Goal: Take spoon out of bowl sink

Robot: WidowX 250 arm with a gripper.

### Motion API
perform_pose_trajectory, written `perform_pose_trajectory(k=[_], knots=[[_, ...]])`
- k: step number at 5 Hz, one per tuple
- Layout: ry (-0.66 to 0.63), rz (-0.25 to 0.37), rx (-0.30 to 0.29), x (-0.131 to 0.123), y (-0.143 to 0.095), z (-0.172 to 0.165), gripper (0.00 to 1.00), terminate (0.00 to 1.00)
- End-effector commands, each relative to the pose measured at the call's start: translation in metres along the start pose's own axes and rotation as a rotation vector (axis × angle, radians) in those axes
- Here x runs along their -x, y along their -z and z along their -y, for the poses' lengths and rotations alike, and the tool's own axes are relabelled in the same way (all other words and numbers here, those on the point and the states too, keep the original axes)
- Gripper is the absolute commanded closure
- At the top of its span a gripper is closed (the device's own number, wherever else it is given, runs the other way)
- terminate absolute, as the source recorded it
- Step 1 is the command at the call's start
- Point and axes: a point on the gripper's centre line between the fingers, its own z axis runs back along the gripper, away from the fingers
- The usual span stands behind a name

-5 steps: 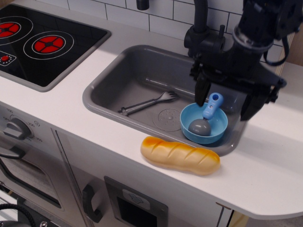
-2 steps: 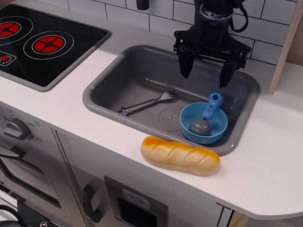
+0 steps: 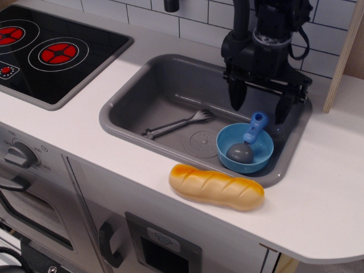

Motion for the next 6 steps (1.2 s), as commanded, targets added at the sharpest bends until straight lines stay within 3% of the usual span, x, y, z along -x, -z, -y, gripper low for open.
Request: perform_pose_trajectory(k=[1, 3, 4, 6], knots=[[-0.006, 0.076, -0.036, -0.014, 0.002, 0.004, 0.00, 0.00], [-0.015, 0.069, -0.026, -0.013, 0.008, 0.007, 0.00, 0.00], [-0.039, 0.066, -0.012, -0.013, 0.010, 0.008, 1.00, 0.00], [-0.064, 0.079, 0.016, -0.013, -0.013, 0.006, 1.00, 0.00]])
